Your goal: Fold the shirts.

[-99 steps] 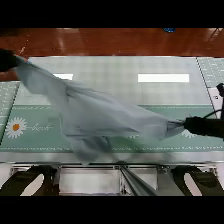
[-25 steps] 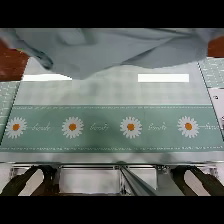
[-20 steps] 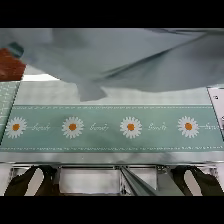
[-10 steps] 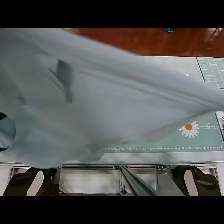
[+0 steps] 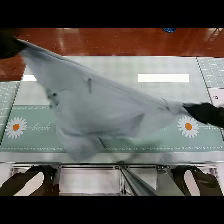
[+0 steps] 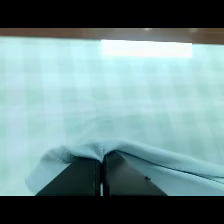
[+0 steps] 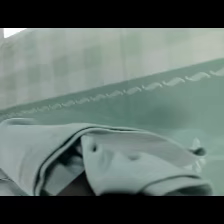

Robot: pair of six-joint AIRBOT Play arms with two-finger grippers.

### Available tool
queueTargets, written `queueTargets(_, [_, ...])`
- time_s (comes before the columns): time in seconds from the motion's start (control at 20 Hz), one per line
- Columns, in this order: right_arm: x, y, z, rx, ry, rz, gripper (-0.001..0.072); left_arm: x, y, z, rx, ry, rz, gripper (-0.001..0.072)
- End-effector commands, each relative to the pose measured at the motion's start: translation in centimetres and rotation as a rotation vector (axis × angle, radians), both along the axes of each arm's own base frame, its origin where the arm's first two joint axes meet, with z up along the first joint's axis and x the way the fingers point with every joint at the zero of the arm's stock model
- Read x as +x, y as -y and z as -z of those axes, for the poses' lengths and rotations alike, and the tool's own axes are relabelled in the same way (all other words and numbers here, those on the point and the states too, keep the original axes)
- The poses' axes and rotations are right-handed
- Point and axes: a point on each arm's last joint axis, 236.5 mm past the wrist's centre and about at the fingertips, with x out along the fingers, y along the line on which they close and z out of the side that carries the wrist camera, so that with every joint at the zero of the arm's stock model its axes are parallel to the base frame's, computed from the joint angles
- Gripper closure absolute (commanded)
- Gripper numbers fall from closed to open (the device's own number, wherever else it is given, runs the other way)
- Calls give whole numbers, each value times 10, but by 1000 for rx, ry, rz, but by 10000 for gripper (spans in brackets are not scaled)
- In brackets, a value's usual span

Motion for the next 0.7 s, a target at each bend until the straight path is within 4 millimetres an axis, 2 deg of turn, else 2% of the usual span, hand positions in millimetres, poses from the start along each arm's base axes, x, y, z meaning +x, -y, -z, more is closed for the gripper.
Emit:
queueTargets(0.0, [82, -7, 68, 131, 3, 36, 684, 59, 16, 82, -55, -120, 6, 693])
queueTargets(0.1, [131, -8, 105, 198, -32, 67, 684, 76, 26, 117, -57, -164, 12, 693])
queueTargets(0.2, [175, -9, 132, 271, -75, 75, 684, 86, 33, 145, -58, -204, 16, 693])
queueTargets(0.25, [194, -9, 142, 305, -94, 79, 684, 88, 34, 156, -58, -224, 17, 693])
queueTargets(0.35, [231, -16, 148, 396, -108, 68, 682, 90, 37, 174, -63, -262, 15, 693])
queueTargets(0.4, [248, -19, 147, 447, -105, 75, 611, 90, 37, 179, -72, -278, 3, 690])
queueTargets(0.45, [263, -20, 144, 501, -103, 99, 427, 91, 37, 183, -78, -289, -5, 603])
queueTargets(0.5, [275, -20, 136, 540, -80, 104, 296, 89, 36, 186, -79, -302, -6, 318])
queueTargets(0.55, [282, -15, 124, 551, -55, 98, 299, 86, 29, 187, -66, -318, -10, 196])
queueTargets(0.65, [284, 9, 90, 541, 0, 49, 299, 70, -4, 183, -17, -402, -43, 197])
